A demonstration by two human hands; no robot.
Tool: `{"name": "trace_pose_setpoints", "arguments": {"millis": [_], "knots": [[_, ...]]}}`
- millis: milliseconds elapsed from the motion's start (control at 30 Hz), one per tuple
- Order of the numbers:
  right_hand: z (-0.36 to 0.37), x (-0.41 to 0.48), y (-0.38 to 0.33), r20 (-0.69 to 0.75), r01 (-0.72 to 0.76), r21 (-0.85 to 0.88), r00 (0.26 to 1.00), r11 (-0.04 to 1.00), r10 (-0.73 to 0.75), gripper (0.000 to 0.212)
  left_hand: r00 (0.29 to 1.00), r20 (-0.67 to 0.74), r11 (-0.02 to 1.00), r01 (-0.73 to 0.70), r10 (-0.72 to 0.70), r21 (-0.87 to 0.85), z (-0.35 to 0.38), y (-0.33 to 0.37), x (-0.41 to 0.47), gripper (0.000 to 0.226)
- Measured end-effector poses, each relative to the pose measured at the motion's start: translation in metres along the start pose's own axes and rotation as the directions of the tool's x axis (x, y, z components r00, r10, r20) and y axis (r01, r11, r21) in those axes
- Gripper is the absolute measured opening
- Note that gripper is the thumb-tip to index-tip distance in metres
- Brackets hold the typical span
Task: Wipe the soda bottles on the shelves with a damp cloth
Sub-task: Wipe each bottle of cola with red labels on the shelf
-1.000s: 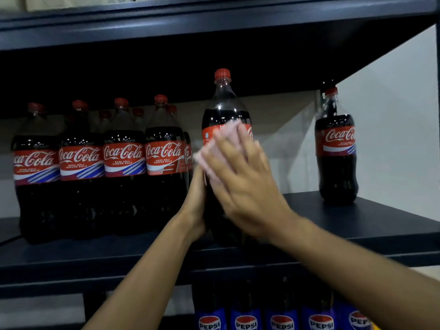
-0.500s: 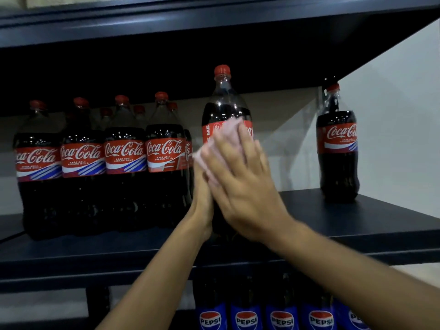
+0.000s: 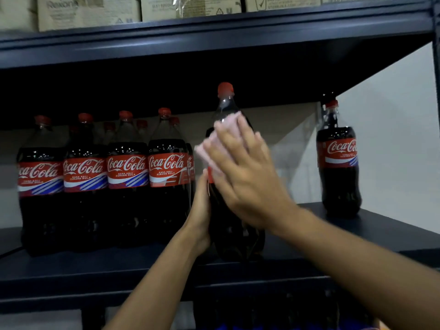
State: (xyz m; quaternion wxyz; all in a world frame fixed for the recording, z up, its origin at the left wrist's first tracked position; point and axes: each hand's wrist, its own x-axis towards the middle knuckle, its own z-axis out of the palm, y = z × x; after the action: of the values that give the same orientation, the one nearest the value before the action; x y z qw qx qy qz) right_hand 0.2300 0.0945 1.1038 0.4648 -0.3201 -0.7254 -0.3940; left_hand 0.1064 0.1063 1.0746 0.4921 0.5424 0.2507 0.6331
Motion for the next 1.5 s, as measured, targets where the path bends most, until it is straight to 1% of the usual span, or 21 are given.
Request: {"name": "trace_pose_setpoints", "arguments": {"millis": [67,200,300,400,500,567,633,700,767,800,867,967,1033,1067,1100,1167,1233,1267,1333,1400,1500], "knots": [[-0.004,0.036,0.016,-0.007,-0.053,0.043,0.999,0.998,0.054,0.057,0.999,0.026,0.999,0.040,-0.039,-0.035,0.003,-0.006,0.004,0.069],[-0.004,0.063,0.028,0.001,-0.093,0.093,0.996,0.991,0.093,0.060,0.995,0.053,0.995,-0.085,0.087,-0.050,0.006,-0.009,0.001,0.068],[0.002,0.035,0.010,-0.067,-0.034,0.018,0.997,0.999,0.035,0.056,0.979,0.047,0.978,-0.193,0.197,-0.084,0.014,-0.017,-0.005,0.052],[0.016,-0.018,-0.014,-0.026,-0.022,-0.046,0.999,0.999,0.021,0.056,0.956,0.087,0.960,-0.280,0.281,-0.023,0.009,-0.025,-0.006,0.032],[0.017,-0.055,-0.024,-0.041,0.018,0.036,0.999,0.999,-0.016,0.055,0.969,0.115,0.975,-0.218,0.220,-0.033,0.009,-0.025,-0.010,0.025],[0.008,-0.052,-0.019,-0.026,-0.003,0.065,1.000,0.998,0.004,0.058,0.957,0.164,0.971,-0.240,0.239,-0.015,0.010,-0.024,-0.011,0.041],[-0.006,-0.027,-0.007,-0.007,-0.084,0.138,0.996,0.987,0.086,0.063,0.969,0.187,0.986,-0.152,0.163,-0.071,0.020,-0.019,-0.015,0.060],[-0.014,0.006,0.011,0.034,-0.232,0.334,0.972,0.913,0.234,0.067,0.974,0.200,0.986,-0.079,0.108,-0.149,0.032,-0.018,-0.017,0.067],[-0.022,0.032,0.027,0.091,-0.386,0.529,0.911,0.755,0.402,0.067,0.976,0.191,0.979,-0.065,0.103,-0.193,0.044,-0.016,-0.016,0.067],[-0.024,0.036,0.037,0.134,-0.449,0.583,0.875,0.677,0.465,0.065,0.979,0.183,0.975,-0.052,0.093,-0.218,0.052,-0.017,-0.015,0.067],[-0.024,0.032,0.042,0.233,-0.529,0.622,0.828,0.577,0.509,0.062,0.983,0.157,0.959,-0.043,0.091,-0.281,0.062,-0.014,-0.012,0.069],[-0.041,0.004,0.047,0.328,-0.553,0.631,0.826,0.545,0.458,0.059,0.994,0.072,0.934,-0.048,0.079,-0.353,0.079,-0.010,-0.003,0.073],[-0.054,-0.022,0.051,0.368,-0.568,0.585,0.822,0.578,0.435,0.055,0.997,0.057,0.924,-0.025,0.051,-0.381,0.090,-0.006,0.002,0.075],[-0.058,-0.035,0.050,0.350,-0.563,0.561,0.825,0.606,0.443,0.054,0.999,0.052,0.916,0.014,0.008,-0.400,0.094,-0.004,0.006,0.078],[-0.061,-0.047,0.044,0.282,-0.528,0.535,0.848,0.660,0.450,0.053,0.998,0.053,0.905,0.061,-0.043,-0.421,0.097,-0.003,0.007,0.081],[-0.061,-0.065,0.035,0.044,-0.370,0.410,0.921,0.834,0.387,0.051,0.989,0.096,0.871,0.146,-0.114,-0.470,0.104,-0.003,0.007,0.090],[-0.054,-0.074,0.039,-0.201,-0.208,0.228,0.946,0.951,0.255,0.046,0.976,0.160,0.863,0.207,-0.148,-0.461,0.112,-0.010,0.005,0.093],[-0.050,-0.074,0.045,-0.310,-0.163,0.167,0.928,0.972,0.209,0.041,0.971,0.176,0.863,0.226,-0.162,-0.451,0.115,-0.013,0.006,0.092],[-0.052,-0.068,0.057,-0.444,-0.124,0.130,0.880,0.984,0.170,0.031,0.971,0.182,0.876,0.221,-0.156,-0.429,0.120,-0.018,0.006,0.086],[-0.059,-0.052,0.063,-0.493,-0.133,0.201,0.842,0.971,0.217,0.034,0.971,0.183,0.879,0.219,-0.154,-0.424,0.123,-0.016,0.008,0.083],[-0.065,-0.042,0.058,-0.511,-0.215,0.293,0.788,0.931,0.343,0.033,0.967,0.144,0.872,0.251,-0.209,-0.420,0.124,-0.016,0.011,0.087]]}}
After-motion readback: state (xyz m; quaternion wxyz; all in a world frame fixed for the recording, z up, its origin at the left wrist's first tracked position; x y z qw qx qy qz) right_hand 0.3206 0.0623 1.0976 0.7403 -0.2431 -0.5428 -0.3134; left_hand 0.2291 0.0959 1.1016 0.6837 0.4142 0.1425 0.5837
